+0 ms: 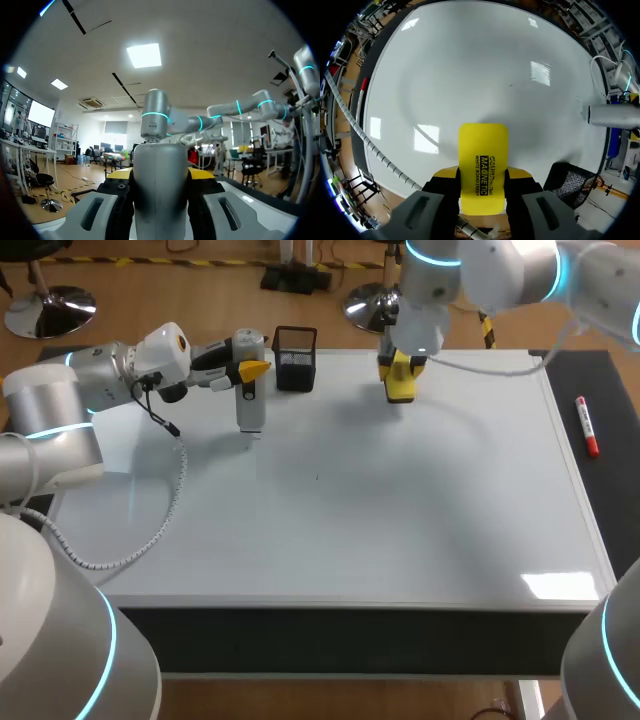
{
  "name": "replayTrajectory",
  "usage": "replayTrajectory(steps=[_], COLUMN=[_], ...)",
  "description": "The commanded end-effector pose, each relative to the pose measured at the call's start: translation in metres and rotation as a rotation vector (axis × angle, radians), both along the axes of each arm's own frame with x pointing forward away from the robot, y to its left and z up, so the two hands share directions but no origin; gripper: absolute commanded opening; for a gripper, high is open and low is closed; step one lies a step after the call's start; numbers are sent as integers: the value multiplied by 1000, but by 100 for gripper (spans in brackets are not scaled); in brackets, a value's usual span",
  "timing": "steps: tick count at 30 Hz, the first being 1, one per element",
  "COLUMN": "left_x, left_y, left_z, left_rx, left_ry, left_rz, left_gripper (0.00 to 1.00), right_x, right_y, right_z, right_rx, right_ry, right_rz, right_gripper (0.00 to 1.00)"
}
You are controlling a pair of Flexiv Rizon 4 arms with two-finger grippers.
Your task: Pick up the inspection probe, press it on each red-marked spot on the whiteboard one by one, put down the probe, pick up the eraser, and wipe off all the red marks.
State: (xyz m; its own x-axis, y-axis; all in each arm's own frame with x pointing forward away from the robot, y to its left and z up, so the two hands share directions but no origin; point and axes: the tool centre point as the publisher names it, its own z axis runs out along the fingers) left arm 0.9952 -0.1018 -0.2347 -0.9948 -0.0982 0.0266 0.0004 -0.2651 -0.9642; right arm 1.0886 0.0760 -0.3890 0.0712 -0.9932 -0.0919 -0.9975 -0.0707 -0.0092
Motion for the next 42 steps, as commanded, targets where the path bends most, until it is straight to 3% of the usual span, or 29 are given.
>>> replayTrajectory(steps=[1, 18, 30, 42], left_x=[0, 0, 0, 0], left_y=[0, 0, 0, 0], left_z=[0, 0, 0, 0], left_rx=[-1, -1, -1, -1], left_ry=[-1, -1, -1, -1], left_rz=[0, 0, 0, 0], left_gripper=[0, 0, 0, 0], right_x=[33, 48, 47, 47], right_y=[8, 36, 42, 37], right_z=[-9, -22, -26, -27], right_rx=[-7, 18, -4, -33], right_ry=[73, 104, 113, 75], right_rz=[3, -17, -37, -66], right_gripper=[0, 0, 0, 0])
